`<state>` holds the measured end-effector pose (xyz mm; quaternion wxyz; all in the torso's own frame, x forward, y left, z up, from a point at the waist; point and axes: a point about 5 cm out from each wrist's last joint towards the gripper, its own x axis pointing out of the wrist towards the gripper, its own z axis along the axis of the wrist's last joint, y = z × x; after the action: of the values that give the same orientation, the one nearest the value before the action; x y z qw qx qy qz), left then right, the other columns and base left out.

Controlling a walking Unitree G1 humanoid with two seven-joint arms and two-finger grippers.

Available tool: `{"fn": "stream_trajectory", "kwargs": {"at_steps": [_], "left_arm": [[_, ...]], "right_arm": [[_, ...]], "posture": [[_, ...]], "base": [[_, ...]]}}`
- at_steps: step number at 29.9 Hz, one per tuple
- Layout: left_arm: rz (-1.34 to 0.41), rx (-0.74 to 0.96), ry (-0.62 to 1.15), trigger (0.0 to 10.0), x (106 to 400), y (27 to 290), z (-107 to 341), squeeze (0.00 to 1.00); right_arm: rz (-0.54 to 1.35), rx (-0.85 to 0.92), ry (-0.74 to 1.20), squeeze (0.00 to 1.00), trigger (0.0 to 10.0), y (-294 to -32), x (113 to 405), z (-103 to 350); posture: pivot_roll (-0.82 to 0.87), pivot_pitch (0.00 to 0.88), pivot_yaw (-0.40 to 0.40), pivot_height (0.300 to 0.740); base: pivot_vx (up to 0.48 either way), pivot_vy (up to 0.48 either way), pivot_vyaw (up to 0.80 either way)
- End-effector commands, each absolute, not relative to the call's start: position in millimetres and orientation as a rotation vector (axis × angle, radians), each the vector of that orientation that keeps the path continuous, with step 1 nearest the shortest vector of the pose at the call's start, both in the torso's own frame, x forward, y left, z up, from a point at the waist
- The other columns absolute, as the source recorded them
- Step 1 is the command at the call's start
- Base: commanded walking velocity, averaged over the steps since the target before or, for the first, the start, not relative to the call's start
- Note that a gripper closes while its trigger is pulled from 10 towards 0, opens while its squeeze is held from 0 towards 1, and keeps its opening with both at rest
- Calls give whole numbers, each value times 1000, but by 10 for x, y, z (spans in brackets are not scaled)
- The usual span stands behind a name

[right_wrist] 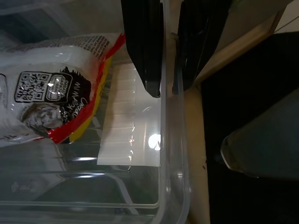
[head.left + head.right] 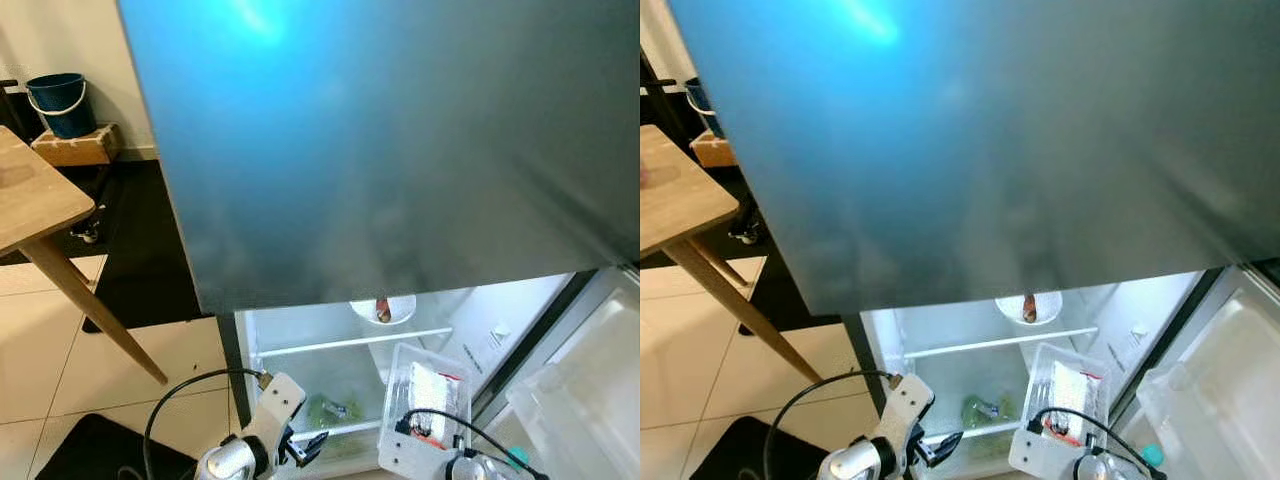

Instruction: Restocking fridge

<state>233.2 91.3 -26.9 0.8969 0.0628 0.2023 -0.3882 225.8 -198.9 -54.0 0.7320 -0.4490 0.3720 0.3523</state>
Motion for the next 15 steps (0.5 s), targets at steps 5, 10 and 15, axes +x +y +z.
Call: {"fn": "stream_trajectory", "kwargs": {"at_steps": [5,10,15], "left_arm": [[-801,159,401,10000,2338,929,-260,0],[-823,134,358,10000,2315,879,-230,0],[-820,183,317,10000,2326,882,-201,0]], "right_arm": [[766,-1006,803,0,10000,-2000,2298,-512],[761,-1014,798,0,10000,-2011,2329,-491],[762,-1003,783,0,10000,-2007,2353,-470]], "posture": [[-39,35,-6,644],[-39,36,-7,619],[-39,36,-7,614]], "base": [[0,0,0],[0,0,0],[0,0,0]]}}
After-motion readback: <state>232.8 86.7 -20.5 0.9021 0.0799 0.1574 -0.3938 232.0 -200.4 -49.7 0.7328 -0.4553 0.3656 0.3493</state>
